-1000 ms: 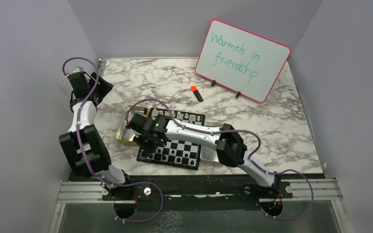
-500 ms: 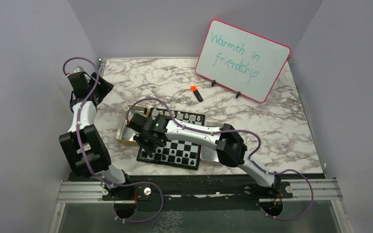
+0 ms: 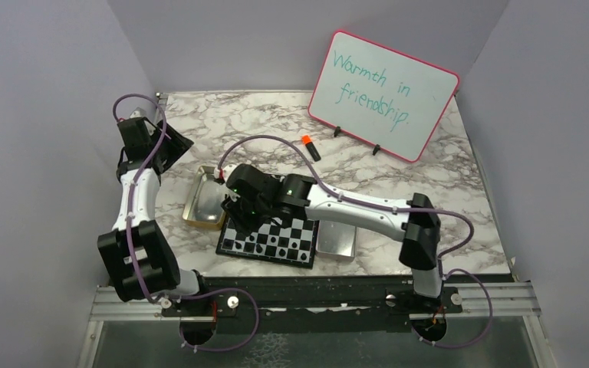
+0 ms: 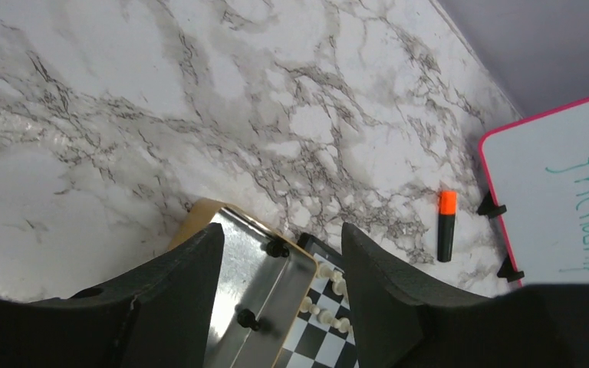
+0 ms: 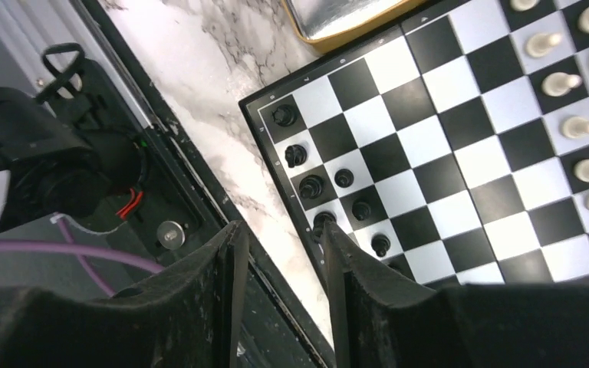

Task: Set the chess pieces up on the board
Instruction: Pick up the chess piece from the storage box.

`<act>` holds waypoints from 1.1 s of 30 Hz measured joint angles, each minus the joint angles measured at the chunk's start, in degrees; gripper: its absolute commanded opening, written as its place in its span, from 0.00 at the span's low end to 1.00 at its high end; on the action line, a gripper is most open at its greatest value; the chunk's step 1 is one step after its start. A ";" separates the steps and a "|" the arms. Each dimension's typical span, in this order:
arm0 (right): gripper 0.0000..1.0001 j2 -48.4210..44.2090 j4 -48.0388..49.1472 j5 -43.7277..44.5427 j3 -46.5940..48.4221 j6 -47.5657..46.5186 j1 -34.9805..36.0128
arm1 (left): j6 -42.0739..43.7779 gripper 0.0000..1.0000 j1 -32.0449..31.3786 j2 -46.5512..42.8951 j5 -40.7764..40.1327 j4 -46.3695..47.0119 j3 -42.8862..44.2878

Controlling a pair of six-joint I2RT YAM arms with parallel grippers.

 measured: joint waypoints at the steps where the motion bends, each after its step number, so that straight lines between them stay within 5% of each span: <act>1: 0.46 -0.79 0.22 0.17 -0.57 -0.04 -0.02 | 0.09 0.56 -0.50 -1.42 0.24 -0.85 -0.83; 10: 0.46 -15.96 10.32 6.12 -16.50 -1.38 -0.07 | 1.09 0.45 -4.52 -9.42 1.86 -4.50 -9.53; 22: 0.46 -20.39 14.19 9.70 -21.99 -1.18 -0.09 | 4.81 0.42 -13.44 0.81 2.75 -6.16 -11.02; 33: 0.46 -23.10 14.75 10.08 -24.70 -0.74 -0.09 | 7.78 0.38 -14.25 2.84 -3.65 -6.88 -8.28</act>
